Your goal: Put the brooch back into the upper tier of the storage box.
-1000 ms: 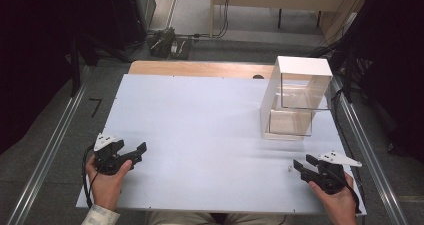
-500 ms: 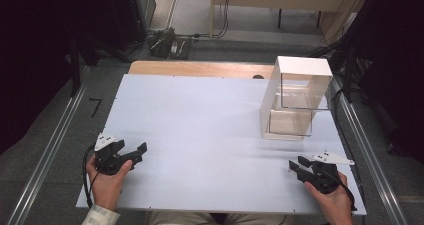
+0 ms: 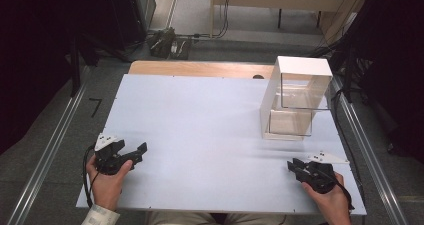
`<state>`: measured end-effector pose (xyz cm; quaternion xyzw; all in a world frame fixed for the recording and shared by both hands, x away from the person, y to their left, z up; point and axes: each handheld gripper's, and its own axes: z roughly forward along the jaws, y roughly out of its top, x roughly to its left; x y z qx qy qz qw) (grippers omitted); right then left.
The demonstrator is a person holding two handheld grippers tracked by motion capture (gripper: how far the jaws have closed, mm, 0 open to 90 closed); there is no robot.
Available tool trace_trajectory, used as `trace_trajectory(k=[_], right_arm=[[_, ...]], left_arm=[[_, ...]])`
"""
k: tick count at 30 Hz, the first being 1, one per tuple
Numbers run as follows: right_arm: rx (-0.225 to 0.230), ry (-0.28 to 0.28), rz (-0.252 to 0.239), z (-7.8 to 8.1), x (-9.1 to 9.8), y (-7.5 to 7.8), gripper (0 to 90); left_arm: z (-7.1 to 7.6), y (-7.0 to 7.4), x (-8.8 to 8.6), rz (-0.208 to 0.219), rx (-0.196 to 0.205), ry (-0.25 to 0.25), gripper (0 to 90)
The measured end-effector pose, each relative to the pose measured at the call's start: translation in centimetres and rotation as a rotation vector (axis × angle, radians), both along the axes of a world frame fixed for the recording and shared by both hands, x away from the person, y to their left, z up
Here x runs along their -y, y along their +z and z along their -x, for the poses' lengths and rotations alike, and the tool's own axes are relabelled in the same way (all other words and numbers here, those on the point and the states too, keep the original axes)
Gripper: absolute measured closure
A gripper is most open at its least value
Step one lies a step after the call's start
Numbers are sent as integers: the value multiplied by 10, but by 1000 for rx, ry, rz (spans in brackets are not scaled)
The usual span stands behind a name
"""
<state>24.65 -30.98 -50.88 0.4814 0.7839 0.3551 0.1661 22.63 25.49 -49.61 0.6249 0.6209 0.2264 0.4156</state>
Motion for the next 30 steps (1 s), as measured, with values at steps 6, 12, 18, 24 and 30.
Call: trace_trajectory(k=[6,12,18,24,30], right_arm=[[-14,3,2,0,-1,-1,718],[-34,15,-2,-1,-2,-2,767],[-39,23,-2,-1,-2,-2,826],[-37,35,-10,0,-3,0,872],[-21,29,-34,2,0,4,873]], left_arm=[[0,0,0,0,0,-1,156],[0,0,0,-2,0,-2,156],[0,0,0,-1,0,-4,156],[0,0,1,-1,0,-4,156],[0,0,1,-2,-2,-5,156]])
